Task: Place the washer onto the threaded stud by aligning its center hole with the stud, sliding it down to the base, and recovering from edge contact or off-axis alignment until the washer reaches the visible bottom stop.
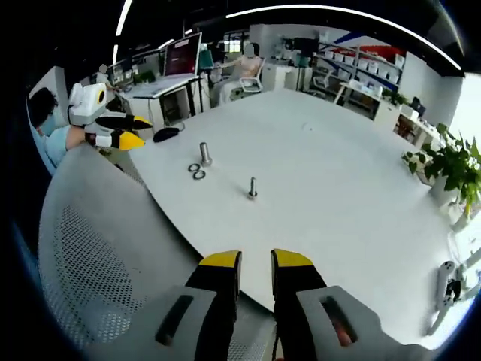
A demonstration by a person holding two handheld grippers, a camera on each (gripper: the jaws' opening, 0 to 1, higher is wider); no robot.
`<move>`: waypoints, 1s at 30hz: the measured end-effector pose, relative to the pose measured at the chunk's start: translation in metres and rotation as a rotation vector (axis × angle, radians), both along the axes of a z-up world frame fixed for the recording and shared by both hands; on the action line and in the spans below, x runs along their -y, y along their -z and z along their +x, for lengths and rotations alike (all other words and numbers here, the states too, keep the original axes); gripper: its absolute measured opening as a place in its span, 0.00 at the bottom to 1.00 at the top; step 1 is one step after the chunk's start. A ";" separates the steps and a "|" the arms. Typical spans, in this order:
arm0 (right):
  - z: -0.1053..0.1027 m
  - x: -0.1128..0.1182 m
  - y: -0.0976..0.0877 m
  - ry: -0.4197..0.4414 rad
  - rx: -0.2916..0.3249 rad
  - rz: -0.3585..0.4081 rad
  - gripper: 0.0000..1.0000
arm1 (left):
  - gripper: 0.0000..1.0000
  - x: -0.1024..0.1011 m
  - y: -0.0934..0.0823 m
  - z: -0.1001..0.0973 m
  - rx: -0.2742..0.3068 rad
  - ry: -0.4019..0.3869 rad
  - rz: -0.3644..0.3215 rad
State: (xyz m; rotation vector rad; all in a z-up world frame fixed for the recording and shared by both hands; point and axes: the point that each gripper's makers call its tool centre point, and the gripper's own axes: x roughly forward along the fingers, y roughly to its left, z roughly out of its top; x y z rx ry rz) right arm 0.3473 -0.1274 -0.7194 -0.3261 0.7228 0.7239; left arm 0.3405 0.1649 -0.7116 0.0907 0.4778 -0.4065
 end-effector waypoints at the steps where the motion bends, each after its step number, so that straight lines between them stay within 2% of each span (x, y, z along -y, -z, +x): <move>1: 0.000 0.002 0.000 0.012 -0.003 0.010 0.18 | 0.44 0.000 0.000 0.000 -0.001 0.000 0.000; 6: 0.000 0.001 0.001 0.021 0.020 0.036 0.18 | 0.44 0.003 -0.001 0.000 -0.003 0.003 -0.008; 11: 0.003 0.002 0.008 0.035 0.053 0.023 0.18 | 0.44 0.004 0.003 -0.001 -0.021 0.013 0.005; 14: 0.000 0.001 0.017 0.041 0.025 0.029 0.18 | 0.44 0.001 0.004 0.000 -0.027 -0.001 -0.002; 19: 0.005 0.006 0.017 0.070 0.049 0.025 0.18 | 0.44 0.003 0.006 -0.001 -0.038 0.014 0.005; 22: 0.005 0.011 0.022 0.086 0.026 0.013 0.18 | 0.42 0.009 0.003 -0.001 -0.013 0.048 0.028; 24: 0.007 0.010 0.020 0.090 0.034 0.027 0.18 | 0.42 0.009 0.009 -0.003 -0.052 0.048 0.030; 27: 0.010 0.010 0.022 0.091 0.031 0.013 0.18 | 0.41 0.008 0.006 -0.001 -0.047 0.038 0.011; 30: 0.010 0.012 0.026 0.094 0.011 -0.009 0.18 | 0.42 0.009 0.014 -0.004 -0.094 0.050 0.009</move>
